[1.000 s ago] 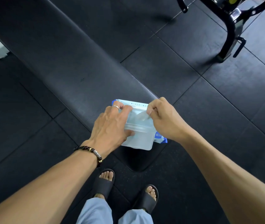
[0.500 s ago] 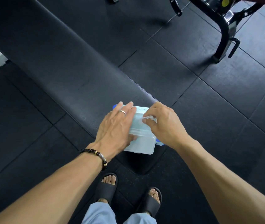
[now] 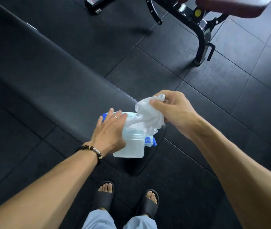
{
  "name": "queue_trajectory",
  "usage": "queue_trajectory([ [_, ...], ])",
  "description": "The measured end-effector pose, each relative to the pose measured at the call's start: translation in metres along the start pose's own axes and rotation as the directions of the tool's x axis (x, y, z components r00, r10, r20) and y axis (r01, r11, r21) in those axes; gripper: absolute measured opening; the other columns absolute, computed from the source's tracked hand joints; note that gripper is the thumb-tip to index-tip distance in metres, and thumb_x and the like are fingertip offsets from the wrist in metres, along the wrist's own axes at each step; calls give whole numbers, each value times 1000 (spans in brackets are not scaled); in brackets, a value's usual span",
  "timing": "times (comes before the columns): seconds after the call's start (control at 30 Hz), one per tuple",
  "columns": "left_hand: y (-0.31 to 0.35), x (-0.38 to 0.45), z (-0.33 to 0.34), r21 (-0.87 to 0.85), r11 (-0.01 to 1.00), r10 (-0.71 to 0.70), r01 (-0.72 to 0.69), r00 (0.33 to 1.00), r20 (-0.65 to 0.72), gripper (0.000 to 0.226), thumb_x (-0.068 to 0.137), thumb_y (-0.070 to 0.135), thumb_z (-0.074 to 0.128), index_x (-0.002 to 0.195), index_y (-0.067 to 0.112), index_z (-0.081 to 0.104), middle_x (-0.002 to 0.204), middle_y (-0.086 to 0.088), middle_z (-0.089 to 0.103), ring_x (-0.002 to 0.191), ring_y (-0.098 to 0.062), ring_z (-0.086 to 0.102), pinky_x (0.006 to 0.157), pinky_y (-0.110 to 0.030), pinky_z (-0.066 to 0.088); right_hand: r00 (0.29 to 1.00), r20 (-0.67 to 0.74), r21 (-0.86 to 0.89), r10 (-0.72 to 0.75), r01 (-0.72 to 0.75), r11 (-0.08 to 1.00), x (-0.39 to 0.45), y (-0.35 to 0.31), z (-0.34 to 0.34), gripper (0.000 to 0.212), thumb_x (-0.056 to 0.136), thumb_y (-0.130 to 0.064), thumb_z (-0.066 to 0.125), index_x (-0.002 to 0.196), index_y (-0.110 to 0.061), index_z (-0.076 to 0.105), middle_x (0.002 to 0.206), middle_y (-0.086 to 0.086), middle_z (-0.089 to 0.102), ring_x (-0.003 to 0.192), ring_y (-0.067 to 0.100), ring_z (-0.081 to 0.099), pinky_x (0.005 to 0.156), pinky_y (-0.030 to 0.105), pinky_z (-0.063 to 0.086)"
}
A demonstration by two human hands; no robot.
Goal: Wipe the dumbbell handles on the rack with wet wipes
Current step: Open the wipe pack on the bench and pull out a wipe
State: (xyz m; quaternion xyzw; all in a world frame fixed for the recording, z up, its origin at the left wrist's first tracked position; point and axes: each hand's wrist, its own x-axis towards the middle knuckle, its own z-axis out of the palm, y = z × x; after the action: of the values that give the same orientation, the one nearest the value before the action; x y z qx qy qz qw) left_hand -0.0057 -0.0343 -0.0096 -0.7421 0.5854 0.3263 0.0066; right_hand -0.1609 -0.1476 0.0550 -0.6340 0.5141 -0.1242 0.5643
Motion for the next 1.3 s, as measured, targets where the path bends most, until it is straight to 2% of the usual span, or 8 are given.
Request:
queue_trajectory([
  [0.17, 37, -25, -38, -697, 717, 78, -2, 994, 77, 46, 76, 22, 65, 120, 33, 56, 127, 21, 60, 117, -3, 56, 94, -28, 47, 979, 151, 125, 137, -156, 980, -25, 3, -12, 28, 78, -28, 74, 101, -16, 67, 97, 6, 76, 90, 24, 74, 77, 42, 57],
  [0.43, 105, -38, -56, -840, 538, -25, 69, 998, 66, 11, 90, 29, 71, 90, 18, 73, 80, 10, 74, 70, -6, 67, 60, -19, 51, 929, -154, 366, 336, -262, 893, -87, 32, -66, 50, 71, -10, 70, 119, 2, 61, 95, 5, 69, 91, 20, 68, 83, 41, 53],
  [0.63, 198, -44, -45, -767, 637, -1, 81, 995, 104, 40, 99, 41, 55, 75, 9, 63, 67, 4, 50, 67, -17, 42, 67, -32, 33, 811, -369, 595, 455, -170, 786, -171, 46, -132, 25, 96, -21, 55, 116, -16, 68, 106, 2, 76, 96, 22, 74, 80, 42, 62],
  [0.73, 262, -51, -32, -785, 607, 1, 123, 988, 155, 38, 98, 41, 57, 70, 15, 66, 73, 2, 60, 72, -21, 52, 71, -35, 41, 830, -298, 575, 472, -239, 782, -217, 62, -167, 59, 85, -49, 69, 134, -23, 49, 138, -3, 58, 114, 18, 65, 85, 36, 60],
  [0.83, 329, -56, -19, -735, 675, 7, 64, 996, 93, 24, 95, 33, 62, 79, 16, 70, 85, 1, 67, 78, -22, 58, 71, -34, 46, 765, -413, 574, 494, -203, 793, -269, 79, -211, 83, 81, -17, 78, 150, -36, 35, 140, 4, 51, 115, 24, 63, 89, 43, 60],
  [1.0, 446, -80, 9, -633, 760, 174, -149, 985, -23, 19, 92, 23, 67, 107, 25, 56, 91, 1, 60, 73, -13, 55, 65, -28, 45, 645, -594, 545, 481, -117, 830, -361, 106, -293, 23, 93, -3, 59, 100, -20, 72, 104, 11, 73, 92, 25, 71, 83, 46, 61],
  [1.17, 561, -115, 39, -532, 780, 542, -330, 782, 309, 37, 70, 12, 85, 103, 20, 72, 90, 5, 66, 72, -9, 62, 69, -17, 47, 610, -652, 338, 451, -299, 892, -450, 143, -368, 35, 81, -14, 76, 115, -16, 67, 113, -7, 62, 97, 10, 59, 82, 23, 51],
  [1.3, 646, -148, 68, -201, 712, 702, -673, 675, 229, 11, 87, 14, 67, 91, 23, 71, 79, 12, 57, 66, -3, 53, 47, -7, 37, 450, -740, 385, 500, -326, 863, -513, 174, -411, 3, 83, -21, 71, 83, -22, 73, 80, -8, 68, 77, 11, 63, 62, 21, 48],
])
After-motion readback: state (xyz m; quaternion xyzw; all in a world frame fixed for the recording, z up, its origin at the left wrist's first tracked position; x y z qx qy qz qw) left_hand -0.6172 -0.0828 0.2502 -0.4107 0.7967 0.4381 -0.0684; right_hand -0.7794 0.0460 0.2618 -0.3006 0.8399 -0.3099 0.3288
